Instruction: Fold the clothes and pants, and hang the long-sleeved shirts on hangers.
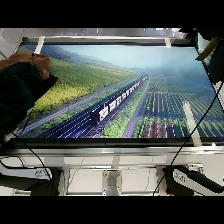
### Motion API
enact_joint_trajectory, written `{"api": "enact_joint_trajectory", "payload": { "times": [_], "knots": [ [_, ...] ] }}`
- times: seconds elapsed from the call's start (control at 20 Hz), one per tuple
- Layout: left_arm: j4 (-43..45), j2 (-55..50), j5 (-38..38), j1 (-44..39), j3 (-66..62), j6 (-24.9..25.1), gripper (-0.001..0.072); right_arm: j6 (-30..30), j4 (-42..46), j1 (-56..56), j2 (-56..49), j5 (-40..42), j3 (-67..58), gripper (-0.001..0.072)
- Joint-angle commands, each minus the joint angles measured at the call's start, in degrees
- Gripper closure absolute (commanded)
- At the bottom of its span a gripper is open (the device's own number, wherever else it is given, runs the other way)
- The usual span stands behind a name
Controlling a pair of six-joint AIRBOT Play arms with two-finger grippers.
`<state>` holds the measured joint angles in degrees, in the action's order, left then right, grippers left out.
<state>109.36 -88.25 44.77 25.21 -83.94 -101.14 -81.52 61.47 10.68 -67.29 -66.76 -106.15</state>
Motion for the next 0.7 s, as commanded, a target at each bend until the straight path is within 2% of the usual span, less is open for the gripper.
{"api": "enact_joint_trajectory", "payload": {
  "times": [0.0,0.05,0.2,0.45,0.55,0.65],
  "knots": [
    [-1.36,-3.74,-0.22,0.13,-2.1,-0.02,0.0449,-0.35,0.04,-0.07,-0.02,0.35,-0.07,0.0024],
    [-1.44,-4.17,-0.17,0.13,-2.1,0.2,0.068,-0.39,0.04,-0.07,-0.02,0.37,-0.07,0.0024],
    [-1.46,-4.2,1.03,0.11,-2.12,4.76,0.0688,-0.39,0.04,-0.07,0.0,0.35,-0.07,0.0024],
    [-3.39,5.18,4.94,-3.23,-2.21,5.2,0.0689,-0.15,0.57,-0.04,0.17,-1.33,-0.07,0.0024],
    [-7.78,11.54,5.18,-7.52,-2.23,5.25,0.0689,0.26,2.54,-0.04,0.2,-5.2,-0.07,0.0024],
    [-16.22,18.29,5.2,-14.49,-2.23,7.91,0.0689,0.26,7.37,-0.04,0.2,-11.58,-0.07,0.0024]
  ]
}}
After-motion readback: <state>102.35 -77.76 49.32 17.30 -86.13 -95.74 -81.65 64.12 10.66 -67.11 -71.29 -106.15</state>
